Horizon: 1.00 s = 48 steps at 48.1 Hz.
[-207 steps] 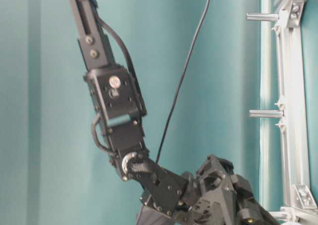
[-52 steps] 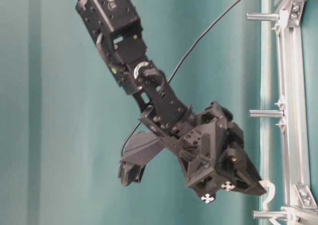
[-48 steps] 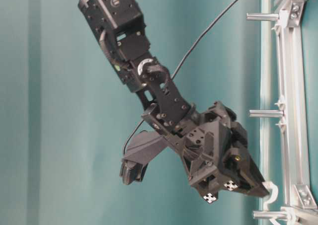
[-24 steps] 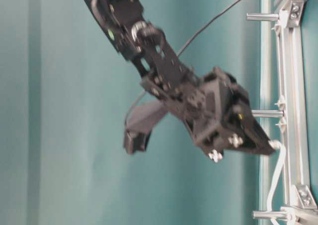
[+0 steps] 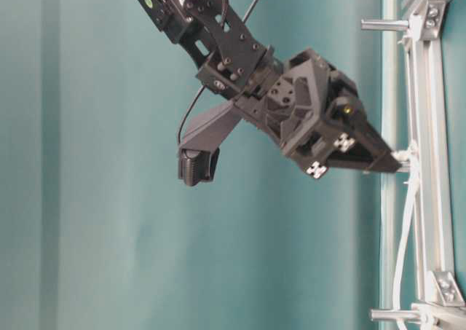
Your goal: Move the cable alternately left and right between 8 pins so it hooks onto each one.
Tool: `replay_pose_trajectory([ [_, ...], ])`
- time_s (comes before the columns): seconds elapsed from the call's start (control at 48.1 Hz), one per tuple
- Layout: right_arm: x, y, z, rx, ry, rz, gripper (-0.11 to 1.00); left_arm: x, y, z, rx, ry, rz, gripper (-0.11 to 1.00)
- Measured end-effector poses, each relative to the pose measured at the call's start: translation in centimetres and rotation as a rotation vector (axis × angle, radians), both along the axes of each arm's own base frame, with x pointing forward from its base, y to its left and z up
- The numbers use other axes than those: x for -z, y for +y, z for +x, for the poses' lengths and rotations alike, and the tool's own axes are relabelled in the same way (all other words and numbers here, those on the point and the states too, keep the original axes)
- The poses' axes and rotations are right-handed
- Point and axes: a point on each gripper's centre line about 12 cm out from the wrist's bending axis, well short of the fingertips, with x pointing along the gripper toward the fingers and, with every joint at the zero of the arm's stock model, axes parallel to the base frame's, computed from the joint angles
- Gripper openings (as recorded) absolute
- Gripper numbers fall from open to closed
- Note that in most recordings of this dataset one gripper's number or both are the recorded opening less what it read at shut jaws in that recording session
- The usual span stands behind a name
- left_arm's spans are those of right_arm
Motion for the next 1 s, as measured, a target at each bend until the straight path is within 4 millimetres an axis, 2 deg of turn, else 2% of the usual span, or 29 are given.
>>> replay_pose_trajectory([
  [0.229, -1.1, -0.1, -3.1, -0.012, 0.042, -0.041, 0.15, 0.0, 0.0, 0.0, 0.0, 0.0, 0.0, 0.69],
  [0.416, -1.2, -2.4, -5.8, -0.001, 0.115, -0.1, 0.15, 0.0, 0.0, 0.0, 0.0, 0.0, 0.0, 0.69],
  [0.624, -1.9, -3.4, -6.9, -0.101, 0.168, -0.199, 0.15, 0.0, 0.0, 0.0, 0.0, -0.002, 0.0, 0.69],
  [0.852, -1.9, -5.8, -8.9, -0.123, 0.218, -0.253, 0.15, 0.0, 0.0, 0.0, 0.0, 0.0, 0.0, 0.69],
  [0.998, -1.6, -6.2, -8.9, -0.205, 0.216, -0.315, 0.15, 0.0, 0.0, 0.0, 0.0, 0.0, 0.0, 0.69],
])
